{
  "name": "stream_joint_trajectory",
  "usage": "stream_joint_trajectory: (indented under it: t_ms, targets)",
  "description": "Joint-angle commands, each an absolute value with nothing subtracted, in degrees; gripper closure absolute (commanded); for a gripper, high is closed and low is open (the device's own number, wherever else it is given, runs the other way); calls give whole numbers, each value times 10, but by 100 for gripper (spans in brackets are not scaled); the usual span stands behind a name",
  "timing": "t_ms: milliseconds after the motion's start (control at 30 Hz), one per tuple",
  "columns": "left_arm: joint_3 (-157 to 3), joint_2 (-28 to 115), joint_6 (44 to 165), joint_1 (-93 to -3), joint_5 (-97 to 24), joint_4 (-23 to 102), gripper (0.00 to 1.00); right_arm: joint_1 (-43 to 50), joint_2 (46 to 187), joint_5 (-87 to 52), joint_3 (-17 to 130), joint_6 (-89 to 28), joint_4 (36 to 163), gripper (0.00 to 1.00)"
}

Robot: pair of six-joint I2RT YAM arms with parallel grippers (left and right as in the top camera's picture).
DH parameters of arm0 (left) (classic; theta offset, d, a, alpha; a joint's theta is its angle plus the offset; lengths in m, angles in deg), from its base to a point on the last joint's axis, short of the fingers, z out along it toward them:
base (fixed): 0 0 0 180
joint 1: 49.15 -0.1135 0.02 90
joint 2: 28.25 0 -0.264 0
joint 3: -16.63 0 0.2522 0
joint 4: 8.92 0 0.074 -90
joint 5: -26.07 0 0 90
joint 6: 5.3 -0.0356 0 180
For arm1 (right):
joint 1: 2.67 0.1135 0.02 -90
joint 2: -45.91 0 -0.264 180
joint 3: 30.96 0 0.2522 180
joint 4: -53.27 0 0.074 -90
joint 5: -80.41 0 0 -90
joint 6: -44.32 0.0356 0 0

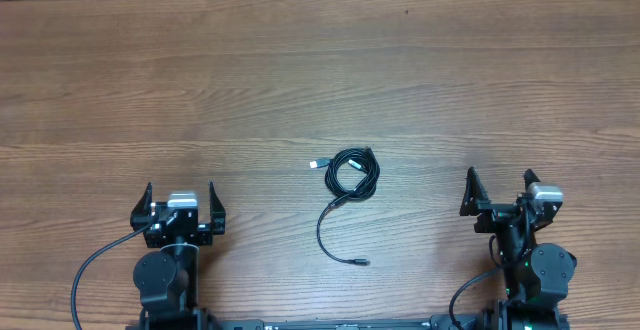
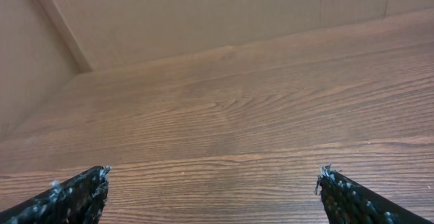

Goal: Untangle cables

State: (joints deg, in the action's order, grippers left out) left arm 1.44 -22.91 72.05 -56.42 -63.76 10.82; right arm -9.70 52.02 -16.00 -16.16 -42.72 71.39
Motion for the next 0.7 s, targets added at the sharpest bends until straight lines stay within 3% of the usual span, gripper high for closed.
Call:
stream_joint_trajectory:
  t_ms: [0,667]
  targets:
    - [19,-235,710,-567,-643,107,0,-95,517,-154,-167,-428,713,0]
    - [19,-235,710,-567,-643,107,0,-95,517,-163,-167,-427,708,0]
